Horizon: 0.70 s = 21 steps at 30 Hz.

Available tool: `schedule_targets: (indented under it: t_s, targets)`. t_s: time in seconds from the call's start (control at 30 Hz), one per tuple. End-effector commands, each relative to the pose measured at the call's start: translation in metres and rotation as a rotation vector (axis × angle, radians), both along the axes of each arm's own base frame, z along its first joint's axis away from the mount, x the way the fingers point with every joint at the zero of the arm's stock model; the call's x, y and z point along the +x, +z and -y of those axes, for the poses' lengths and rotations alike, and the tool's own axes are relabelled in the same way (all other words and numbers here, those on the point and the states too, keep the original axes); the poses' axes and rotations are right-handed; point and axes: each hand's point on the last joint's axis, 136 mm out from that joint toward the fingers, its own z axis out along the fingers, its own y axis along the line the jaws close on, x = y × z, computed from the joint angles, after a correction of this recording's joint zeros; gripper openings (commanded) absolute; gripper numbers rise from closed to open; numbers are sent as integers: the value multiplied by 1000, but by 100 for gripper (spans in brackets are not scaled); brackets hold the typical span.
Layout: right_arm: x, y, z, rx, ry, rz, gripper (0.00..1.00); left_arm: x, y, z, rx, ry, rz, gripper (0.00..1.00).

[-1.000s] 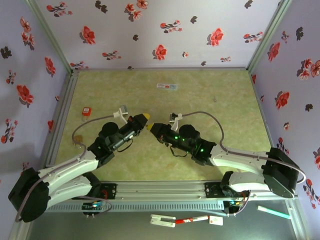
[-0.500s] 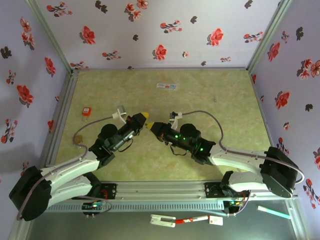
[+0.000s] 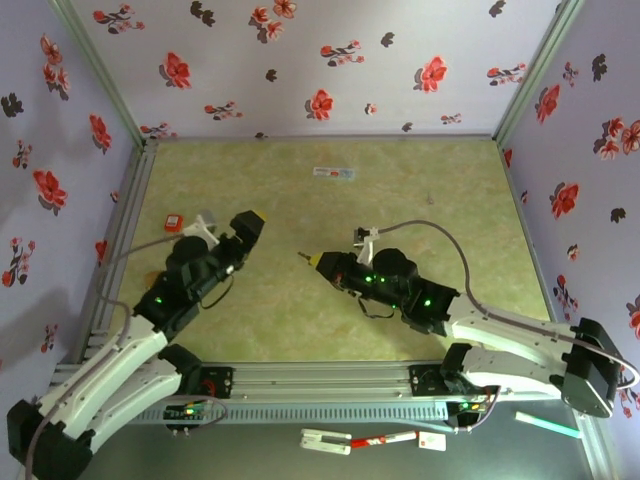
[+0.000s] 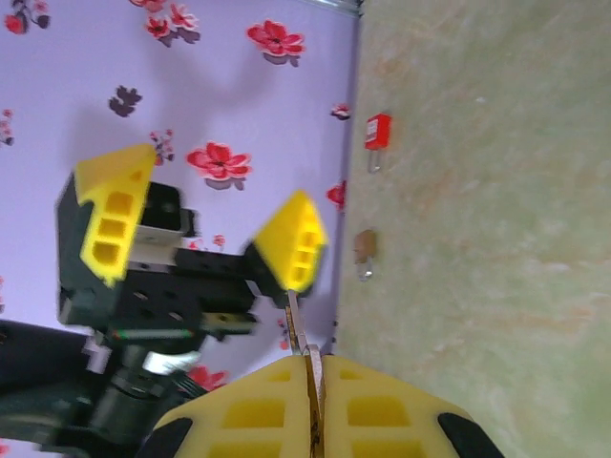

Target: Unlock with the key

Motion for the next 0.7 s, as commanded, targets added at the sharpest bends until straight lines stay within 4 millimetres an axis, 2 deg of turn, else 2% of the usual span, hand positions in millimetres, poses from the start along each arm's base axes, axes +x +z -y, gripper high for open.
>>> schedule_targets:
  t_s: [0.0, 0.17, 0.37, 0.53, 0.67]
  targets:
    - [-1, -6, 17, -114, -21, 16, 0, -20, -49, -49, 344, 42, -227, 100]
    - [-10, -6, 32, -177, -7, 19, 0, -12, -48, -101, 643, 29, -341, 100]
    - [-17, -7, 47, -210, -9, 26, 0, 22, -59, -148, 879, -105, -522, 100]
    - [-18, -11, 52, -260, 5, 15, 0, 63, -89, -185, 944, -184, -677, 94]
    - [-13, -16, 58, -310, 6, -5, 0, 95, -123, -211, 986, -262, -765, 87]
